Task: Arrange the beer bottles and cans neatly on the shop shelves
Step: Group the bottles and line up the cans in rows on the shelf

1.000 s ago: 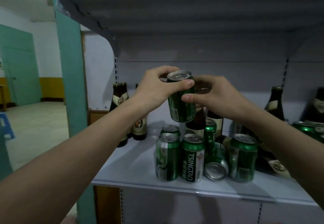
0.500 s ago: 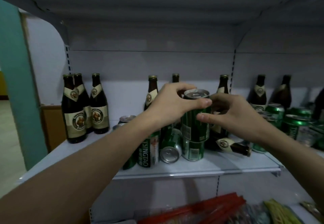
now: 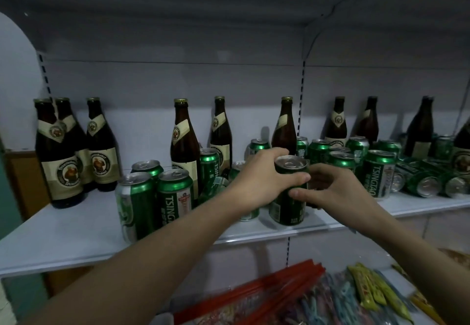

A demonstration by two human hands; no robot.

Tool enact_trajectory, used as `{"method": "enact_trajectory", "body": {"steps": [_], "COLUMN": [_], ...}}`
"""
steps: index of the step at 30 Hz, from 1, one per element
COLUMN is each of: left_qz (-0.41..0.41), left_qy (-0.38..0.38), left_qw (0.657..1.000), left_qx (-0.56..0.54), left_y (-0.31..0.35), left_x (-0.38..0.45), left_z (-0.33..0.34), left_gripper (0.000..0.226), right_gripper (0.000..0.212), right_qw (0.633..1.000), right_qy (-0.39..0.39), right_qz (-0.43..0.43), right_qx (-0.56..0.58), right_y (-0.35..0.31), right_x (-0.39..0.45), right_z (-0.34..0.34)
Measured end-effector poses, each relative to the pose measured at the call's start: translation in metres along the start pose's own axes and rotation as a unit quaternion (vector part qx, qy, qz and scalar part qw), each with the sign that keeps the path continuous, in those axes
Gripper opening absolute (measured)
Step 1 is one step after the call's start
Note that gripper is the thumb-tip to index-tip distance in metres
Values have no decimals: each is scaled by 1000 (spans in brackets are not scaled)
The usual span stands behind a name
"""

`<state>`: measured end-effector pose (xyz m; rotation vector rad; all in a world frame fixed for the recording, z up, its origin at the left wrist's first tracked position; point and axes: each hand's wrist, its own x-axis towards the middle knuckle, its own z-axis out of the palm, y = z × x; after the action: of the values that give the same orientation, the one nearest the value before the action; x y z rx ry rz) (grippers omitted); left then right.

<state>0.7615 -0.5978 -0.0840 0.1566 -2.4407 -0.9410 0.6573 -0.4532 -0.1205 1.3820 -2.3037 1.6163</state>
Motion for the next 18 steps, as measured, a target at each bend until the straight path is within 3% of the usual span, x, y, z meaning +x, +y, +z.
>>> {"method": "enact_trajectory", "body": {"steps": [4, 12, 18], "left_qz": [24, 42, 44], "left_qy": [29, 28, 23], "left_qw": [991, 960, 963], "left_qx": [129, 276, 265], "left_y": [-2, -12, -20], "left_x": [0, 7, 10], "left_z": [14, 20, 16], "left_gripper": [61, 43, 41], "right_gripper": [38, 33, 41], "right_qw": [1000, 998, 996], "right_qy": [14, 43, 39], "right_qz": [27, 51, 65], "right_qx": [2, -14, -41], "right_y": [18, 32, 32], "right_x": [1, 9, 18], "right_z": [9, 33, 41]}}
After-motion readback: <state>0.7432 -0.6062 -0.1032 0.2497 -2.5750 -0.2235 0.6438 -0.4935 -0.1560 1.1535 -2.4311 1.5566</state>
